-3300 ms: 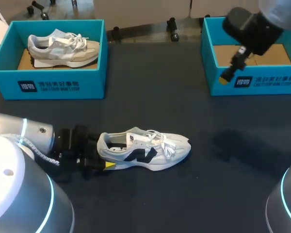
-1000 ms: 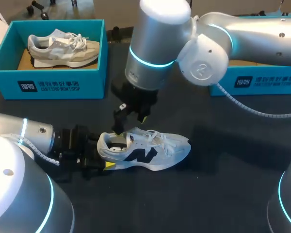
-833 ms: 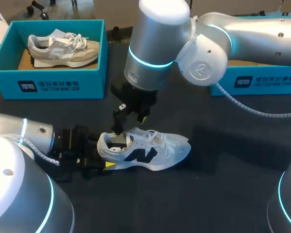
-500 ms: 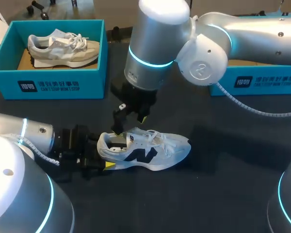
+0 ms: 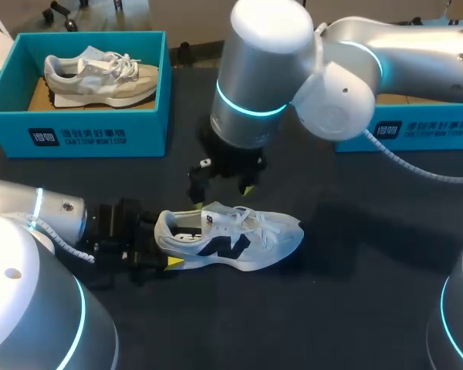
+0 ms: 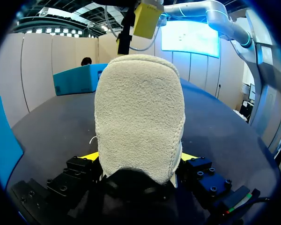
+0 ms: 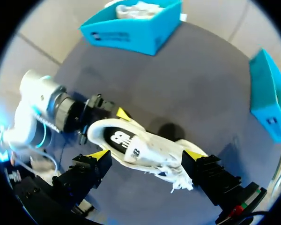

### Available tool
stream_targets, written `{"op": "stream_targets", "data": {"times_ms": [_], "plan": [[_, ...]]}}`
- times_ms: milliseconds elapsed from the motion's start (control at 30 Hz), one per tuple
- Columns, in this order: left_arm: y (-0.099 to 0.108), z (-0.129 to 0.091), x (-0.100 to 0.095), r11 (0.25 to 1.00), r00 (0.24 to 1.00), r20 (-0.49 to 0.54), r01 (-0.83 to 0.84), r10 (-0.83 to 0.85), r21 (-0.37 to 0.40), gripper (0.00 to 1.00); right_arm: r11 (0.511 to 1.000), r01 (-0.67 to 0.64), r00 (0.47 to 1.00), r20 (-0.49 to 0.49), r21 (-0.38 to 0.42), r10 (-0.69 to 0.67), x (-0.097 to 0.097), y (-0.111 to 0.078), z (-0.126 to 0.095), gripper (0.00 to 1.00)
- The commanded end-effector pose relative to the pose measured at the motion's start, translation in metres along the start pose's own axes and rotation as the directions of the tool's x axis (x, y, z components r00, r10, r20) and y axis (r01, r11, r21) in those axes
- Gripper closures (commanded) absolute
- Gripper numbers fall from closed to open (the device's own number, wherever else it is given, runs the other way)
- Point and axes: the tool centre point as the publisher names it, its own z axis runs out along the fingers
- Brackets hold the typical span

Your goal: Take the shoe out of the shoebox, open the shoe tongue, remove and reinsert the insole, then place the shoe into the shoebox

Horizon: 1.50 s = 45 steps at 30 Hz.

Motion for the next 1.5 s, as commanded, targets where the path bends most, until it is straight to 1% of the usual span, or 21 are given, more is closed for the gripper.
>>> {"op": "stream_targets", "data": {"times_ms": [33,100,167,200,233,333,400,533,567,667,833,1133,1267,1500], "plan": [[0.002,0.006,-0.003,1.000,1.000,-0.003,0.000,0.000,-0.005,1.00,0.988,-0.154,0.984,0.096,0.011,0.153,0.009,-0.008,-0.003,0.00],[0.002,0.006,-0.003,1.000,1.000,-0.003,0.000,0.000,-0.005,1.00,0.979,-0.204,0.973,0.112,0.019,0.200,0.014,-0.009,-0.002,0.00],[0.002,0.006,-0.003,1.000,1.000,-0.003,0.000,0.000,-0.005,1.00,0.965,-0.259,0.957,0.149,0.040,0.251,0.021,-0.010,-0.001,0.00],[0.002,0.006,-0.003,1.000,1.000,-0.003,0.000,0.000,-0.005,1.00,0.963,-0.267,0.954,0.149,0.029,0.260,0.024,-0.010,0.000,0.00],[0.002,0.006,-0.003,1.000,1.000,-0.003,0.000,0.000,-0.005,1.00,0.953,-0.301,0.945,0.145,0.035,0.293,0.027,-0.011,0.001,0.00],[0.002,0.006,-0.003,1.000,1.000,-0.003,0.000,0.000,-0.005,1.00,0.931,-0.362,0.919,0.184,0.042,0.349,0.033,-0.011,0.004,0.00],[0.002,0.006,-0.003,1.000,1.000,-0.003,0.000,0.000,-0.005,1.00,0.929,-0.368,0.918,0.171,0.038,0.357,0.035,-0.010,0.006,0.00],[0.002,0.006,-0.003,1.000,1.000,-0.003,0.000,0.000,-0.005,1.00,0.915,-0.399,0.902,0.207,0.058,0.380,0.037,-0.009,0.013,0.00],[0.002,0.006,-0.003,1.000,1.000,-0.003,0.000,0.000,-0.005,1.00,0.915,-0.399,0.902,0.206,0.059,0.380,0.037,-0.009,0.015,0.00],[0.002,0.006,-0.003,1.000,1.000,-0.003,0.000,0.000,-0.005,1.00,0.906,-0.417,0.888,0.246,0.078,0.388,0.037,-0.010,0.019,0.00],[0.002,0.006,-0.003,1.000,1.000,-0.003,0.000,0.000,-0.005,1.00,0.899,-0.431,0.877,0.269,0.077,0.398,0.036,-0.012,0.026,0.00],[0.002,0.006,-0.003,1.000,1.000,-0.003,0.000,0.000,-0.005,1.00,0.876,-0.473,0.841,0.343,0.094,0.417,0.032,-0.014,0.042,0.00],[0.002,0.006,-0.003,1.000,1.000,-0.003,0.000,0.000,-0.005,1.00,0.867,-0.488,0.830,0.362,0.103,0.424,0.029,-0.016,0.048,0.00],[0.002,0.006,-0.003,1.000,1.000,-0.003,0.000,0.000,-0.005,1.00,0.850,-0.513,0.798,0.431,0.119,0.421,0.021,-0.022,0.057,0.00]]}}
